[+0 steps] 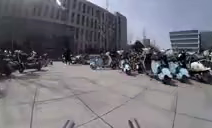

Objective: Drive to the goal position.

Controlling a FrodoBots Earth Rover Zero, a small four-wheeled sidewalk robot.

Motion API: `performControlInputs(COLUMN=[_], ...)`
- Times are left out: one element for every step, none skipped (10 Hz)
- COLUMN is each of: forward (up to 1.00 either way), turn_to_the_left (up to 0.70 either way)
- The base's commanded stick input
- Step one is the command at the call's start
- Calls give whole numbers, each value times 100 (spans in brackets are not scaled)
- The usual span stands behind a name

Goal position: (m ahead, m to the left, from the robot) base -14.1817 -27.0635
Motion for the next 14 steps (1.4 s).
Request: performControlInputs(forward=[0, 0, 0, 0, 0, 0, 0, 0, 0, 0, 0, 0, 0, 0], turn_to_the_left=[-45, -45, -45, -45, -45, -45, -45, -45, -45, -45, -45, -45, -45, -45])
